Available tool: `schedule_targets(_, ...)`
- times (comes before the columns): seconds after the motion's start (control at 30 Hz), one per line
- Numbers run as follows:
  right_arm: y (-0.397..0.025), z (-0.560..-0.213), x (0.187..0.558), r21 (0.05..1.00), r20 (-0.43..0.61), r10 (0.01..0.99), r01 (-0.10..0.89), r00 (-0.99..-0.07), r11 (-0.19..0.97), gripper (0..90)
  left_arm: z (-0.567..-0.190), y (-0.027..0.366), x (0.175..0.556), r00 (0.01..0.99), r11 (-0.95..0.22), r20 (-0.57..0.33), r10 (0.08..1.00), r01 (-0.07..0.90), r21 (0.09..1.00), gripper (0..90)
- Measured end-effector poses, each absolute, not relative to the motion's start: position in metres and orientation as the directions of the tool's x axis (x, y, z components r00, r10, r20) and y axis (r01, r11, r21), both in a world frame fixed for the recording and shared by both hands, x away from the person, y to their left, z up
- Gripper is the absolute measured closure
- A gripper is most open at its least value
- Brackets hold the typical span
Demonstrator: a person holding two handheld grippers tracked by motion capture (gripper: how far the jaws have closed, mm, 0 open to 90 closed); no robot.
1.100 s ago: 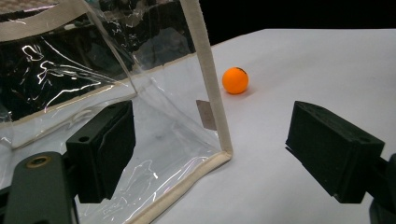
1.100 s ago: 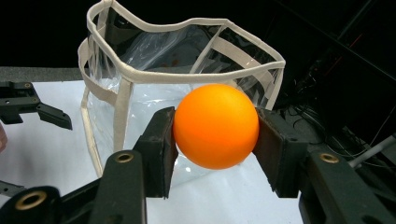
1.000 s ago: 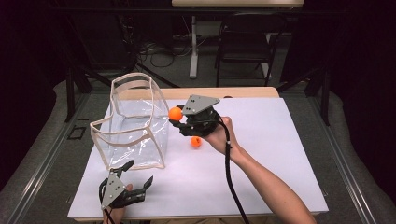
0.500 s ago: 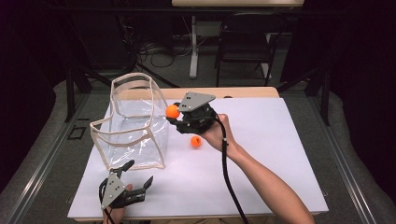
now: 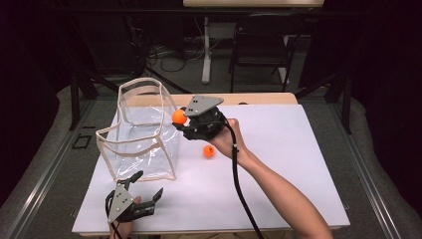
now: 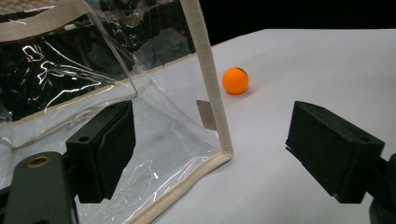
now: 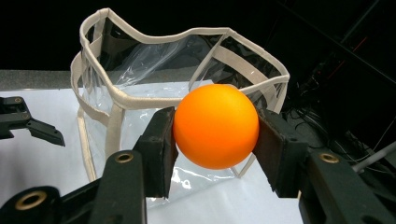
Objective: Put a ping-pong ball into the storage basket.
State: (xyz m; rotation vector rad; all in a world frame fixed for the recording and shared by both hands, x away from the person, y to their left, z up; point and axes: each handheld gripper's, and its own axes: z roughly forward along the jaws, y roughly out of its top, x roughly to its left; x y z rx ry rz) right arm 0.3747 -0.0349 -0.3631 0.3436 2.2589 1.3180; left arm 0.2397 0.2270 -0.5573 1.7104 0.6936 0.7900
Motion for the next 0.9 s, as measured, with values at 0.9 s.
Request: schedule_targets(0.9,-0.02,-0.357,0.381,0.861,-0.296,0.432,-0.042,-0.852,0.507,50.6,-0.557,0.227,0.24,0.61,-0.25,0.162,0.776,0.062,0.966,15.5)
